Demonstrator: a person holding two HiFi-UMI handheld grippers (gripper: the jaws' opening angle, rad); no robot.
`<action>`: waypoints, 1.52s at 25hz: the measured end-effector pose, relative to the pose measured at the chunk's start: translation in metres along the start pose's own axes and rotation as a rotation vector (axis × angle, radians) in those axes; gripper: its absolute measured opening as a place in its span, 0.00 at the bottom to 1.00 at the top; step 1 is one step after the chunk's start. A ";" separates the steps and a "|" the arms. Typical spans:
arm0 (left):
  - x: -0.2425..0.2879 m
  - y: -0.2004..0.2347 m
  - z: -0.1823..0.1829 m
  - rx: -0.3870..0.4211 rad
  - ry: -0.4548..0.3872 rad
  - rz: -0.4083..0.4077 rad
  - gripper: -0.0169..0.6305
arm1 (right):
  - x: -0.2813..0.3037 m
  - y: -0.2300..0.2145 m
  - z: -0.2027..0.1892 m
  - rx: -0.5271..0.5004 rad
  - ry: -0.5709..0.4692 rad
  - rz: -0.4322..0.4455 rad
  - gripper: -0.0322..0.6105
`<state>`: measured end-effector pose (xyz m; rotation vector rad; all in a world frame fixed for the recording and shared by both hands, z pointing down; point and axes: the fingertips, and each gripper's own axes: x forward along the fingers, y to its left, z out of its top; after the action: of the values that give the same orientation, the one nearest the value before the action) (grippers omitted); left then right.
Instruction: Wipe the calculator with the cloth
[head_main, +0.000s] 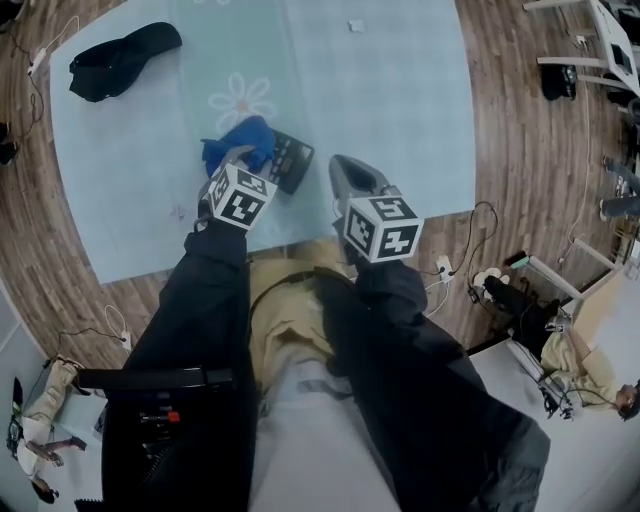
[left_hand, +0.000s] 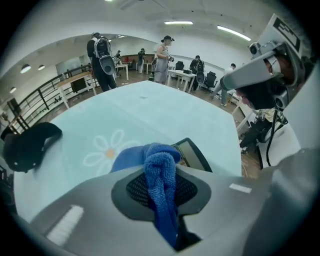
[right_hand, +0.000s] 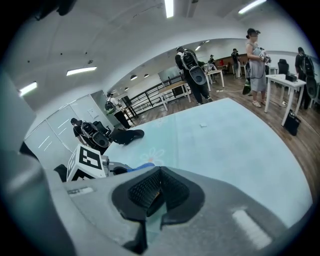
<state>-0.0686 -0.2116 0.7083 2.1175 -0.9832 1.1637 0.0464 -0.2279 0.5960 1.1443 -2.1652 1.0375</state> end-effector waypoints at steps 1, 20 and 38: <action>0.004 -0.005 -0.003 -0.020 0.000 -0.022 0.12 | -0.001 0.000 -0.002 0.006 0.000 -0.005 0.05; -0.015 -0.090 0.049 -0.350 -0.216 -0.430 0.12 | -0.003 -0.019 -0.008 0.050 -0.018 -0.028 0.05; -0.109 -0.012 0.061 -0.379 -0.420 -0.277 0.12 | -0.010 -0.026 -0.002 0.067 -0.065 -0.017 0.05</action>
<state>-0.0698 -0.2113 0.5832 2.1291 -0.9548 0.3672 0.0739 -0.2311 0.6013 1.2407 -2.1816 1.0874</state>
